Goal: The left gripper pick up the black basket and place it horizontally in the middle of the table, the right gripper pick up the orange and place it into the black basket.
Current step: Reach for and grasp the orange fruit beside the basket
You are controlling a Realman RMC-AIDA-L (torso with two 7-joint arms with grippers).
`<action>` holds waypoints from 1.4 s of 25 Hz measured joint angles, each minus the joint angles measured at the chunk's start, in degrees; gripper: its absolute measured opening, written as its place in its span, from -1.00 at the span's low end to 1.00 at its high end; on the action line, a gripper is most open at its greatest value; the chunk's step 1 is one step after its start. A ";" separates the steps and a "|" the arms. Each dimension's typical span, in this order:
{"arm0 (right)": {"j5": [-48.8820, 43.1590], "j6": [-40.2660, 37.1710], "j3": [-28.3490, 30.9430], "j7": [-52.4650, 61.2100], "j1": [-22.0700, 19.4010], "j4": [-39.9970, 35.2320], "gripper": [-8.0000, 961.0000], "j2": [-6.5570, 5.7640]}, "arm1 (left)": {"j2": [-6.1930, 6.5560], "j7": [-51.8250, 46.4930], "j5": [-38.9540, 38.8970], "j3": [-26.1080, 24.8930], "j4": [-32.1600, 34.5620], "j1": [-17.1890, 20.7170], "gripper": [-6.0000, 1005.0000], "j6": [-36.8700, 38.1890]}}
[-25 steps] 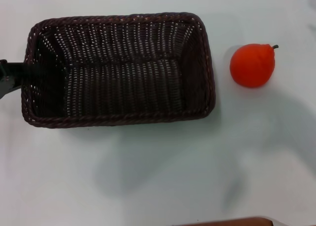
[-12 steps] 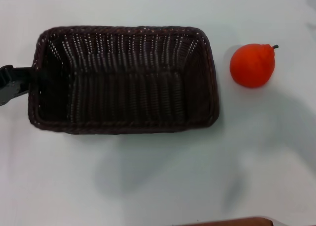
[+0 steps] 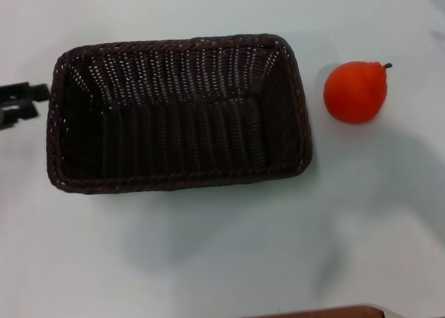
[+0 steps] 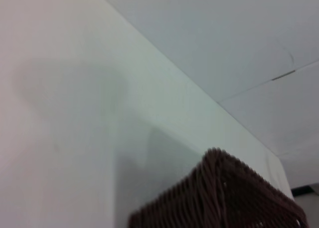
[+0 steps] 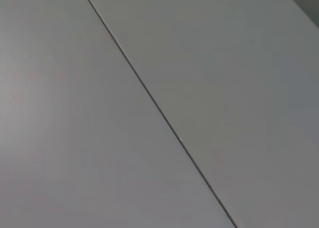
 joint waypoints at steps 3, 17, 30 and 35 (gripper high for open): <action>-0.01 0.00 0.00 0.03 0.25 0.00 0.61 -0.01 | 2.10 3.72 -0.36 -1.83 0.20 -0.25 -0.03 0.51; -4.90 0.60 -7.64 14.83 1.39 -7.07 0.61 -0.56 | -1.43 40.61 -24.09 -12.52 -1.92 0.74 0.34 0.20; -34.94 2.46 -23.21 42.58 1.07 -27.84 0.58 -8.51 | -2.94 85.64 -48.22 -12.49 -30.11 0.72 0.33 8.77; -47.15 2.27 -23.30 50.71 2.04 -34.97 0.58 -10.20 | -2.87 87.51 -48.95 -12.48 -32.45 -0.37 0.32 9.57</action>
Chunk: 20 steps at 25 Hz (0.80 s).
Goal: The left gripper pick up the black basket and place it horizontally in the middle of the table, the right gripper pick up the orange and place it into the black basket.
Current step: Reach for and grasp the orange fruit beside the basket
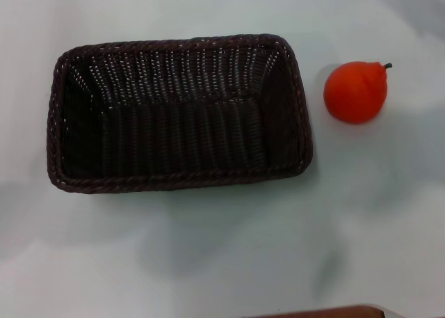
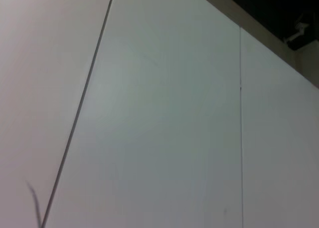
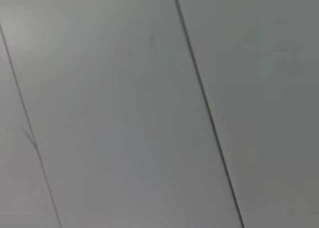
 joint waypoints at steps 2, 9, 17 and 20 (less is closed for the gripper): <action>-2.50 -0.04 -0.02 2.18 0.12 -1.84 0.59 -0.10 | 0.03 -0.12 -0.32 0.04 -0.32 -0.30 0.32 0.07; -5.38 -3.57 -0.01 5.28 0.28 -4.74 0.69 -0.33 | -0.12 0.30 -1.68 0.13 -1.31 -0.54 0.32 0.99; -15.66 -10.16 -0.22 10.43 1.70 -14.36 0.92 -0.31 | -0.08 0.33 -2.23 -0.05 -1.37 -0.48 0.32 1.89; -22.32 -11.91 -0.24 12.13 3.20 -15.81 0.95 -0.57 | -0.05 0.34 -2.26 -0.06 -1.37 -0.25 0.32 1.91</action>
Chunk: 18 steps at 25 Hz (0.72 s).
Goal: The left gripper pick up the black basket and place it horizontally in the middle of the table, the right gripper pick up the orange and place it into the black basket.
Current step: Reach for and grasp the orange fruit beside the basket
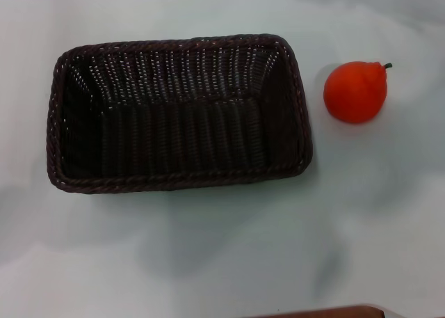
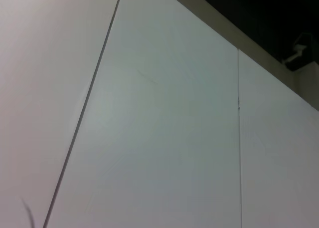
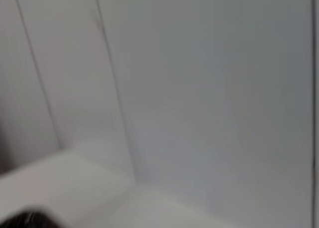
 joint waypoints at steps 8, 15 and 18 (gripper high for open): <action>-13.08 -5.84 -0.02 5.01 3.03 -1.96 0.95 -0.22 | -0.08 0.02 -0.02 0.11 0.00 1.02 0.32 0.13; -19.51 -5.07 -0.01 7.03 3.86 -3.02 0.94 -0.14 | -0.03 -0.22 -0.03 0.15 0.00 1.33 0.32 0.48; -20.57 -4.99 -0.38 6.97 4.13 -3.49 0.94 -0.11 | -0.05 -0.33 -0.03 0.30 0.00 1.33 0.32 0.57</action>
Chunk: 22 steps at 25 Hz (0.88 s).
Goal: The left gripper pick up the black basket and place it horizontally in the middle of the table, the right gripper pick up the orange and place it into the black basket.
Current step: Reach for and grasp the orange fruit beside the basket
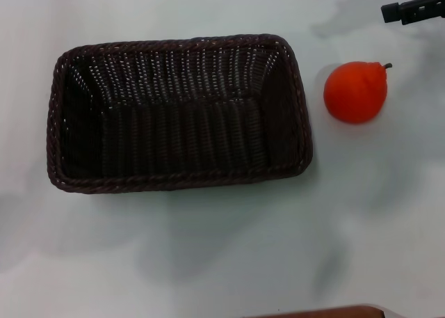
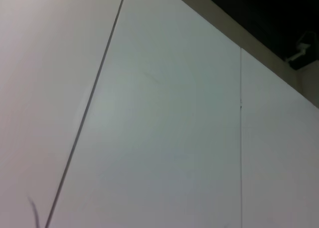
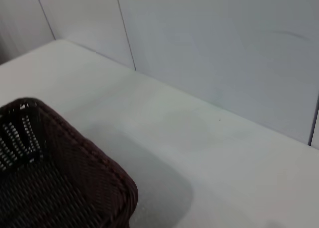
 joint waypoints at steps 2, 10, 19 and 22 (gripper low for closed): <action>-0.78 0.38 -0.89 -0.01 0.28 -0.19 0.93 -0.03 | -0.03 -0.08 0.09 0.20 0.00 0.00 0.32 0.10; -7.31 1.87 -3.83 0.30 1.78 -0.23 0.92 1.42 | -0.07 -0.10 0.59 1.18 -0.29 0.16 0.32 0.51; -13.78 3.98 -5.46 0.49 1.60 -0.11 0.91 3.82 | -0.07 -0.10 0.58 0.76 -0.84 0.26 0.32 -0.11; -16.64 4.02 -5.75 0.58 1.74 -0.11 0.90 5.25 | -0.01 -0.09 0.48 0.71 -1.40 0.28 0.32 -0.31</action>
